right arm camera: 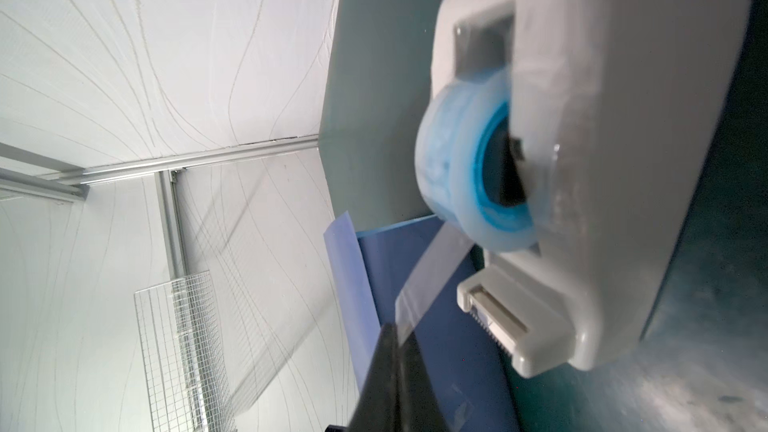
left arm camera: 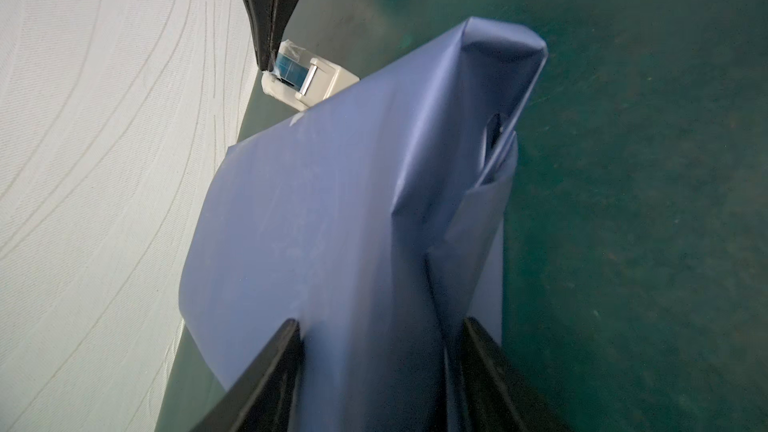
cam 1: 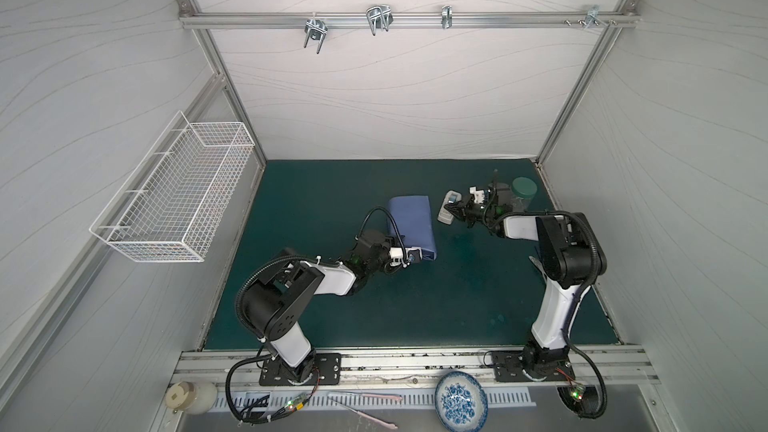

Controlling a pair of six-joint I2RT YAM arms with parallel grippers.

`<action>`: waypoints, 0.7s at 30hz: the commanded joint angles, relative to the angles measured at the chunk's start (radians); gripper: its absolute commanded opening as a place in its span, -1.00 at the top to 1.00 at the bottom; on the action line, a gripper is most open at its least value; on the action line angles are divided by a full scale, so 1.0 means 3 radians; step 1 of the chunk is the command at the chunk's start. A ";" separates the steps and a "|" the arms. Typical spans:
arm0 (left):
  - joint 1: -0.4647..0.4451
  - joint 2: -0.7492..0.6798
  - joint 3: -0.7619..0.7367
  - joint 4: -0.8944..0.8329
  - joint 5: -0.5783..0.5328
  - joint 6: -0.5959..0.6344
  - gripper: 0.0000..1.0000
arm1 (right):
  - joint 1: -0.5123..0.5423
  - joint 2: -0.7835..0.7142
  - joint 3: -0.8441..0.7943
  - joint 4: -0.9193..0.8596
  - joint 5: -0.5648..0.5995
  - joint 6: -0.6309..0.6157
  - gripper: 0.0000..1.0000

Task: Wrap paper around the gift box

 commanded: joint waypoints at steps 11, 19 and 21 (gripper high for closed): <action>-0.0007 0.0106 0.0037 -0.0376 -0.0048 -0.0017 -0.24 | 0.0196 -0.0201 -0.0337 0.0147 0.0026 -0.0011 1.00; -0.0009 0.0097 0.0036 -0.0379 -0.0045 -0.0027 -0.24 | 0.0173 -0.0110 -0.0361 0.0056 0.0107 -0.0157 1.00; -0.0007 0.0105 0.0037 -0.0381 -0.0048 -0.0028 -0.24 | 0.0166 -0.0076 -0.0369 0.0055 0.0114 -0.0171 1.00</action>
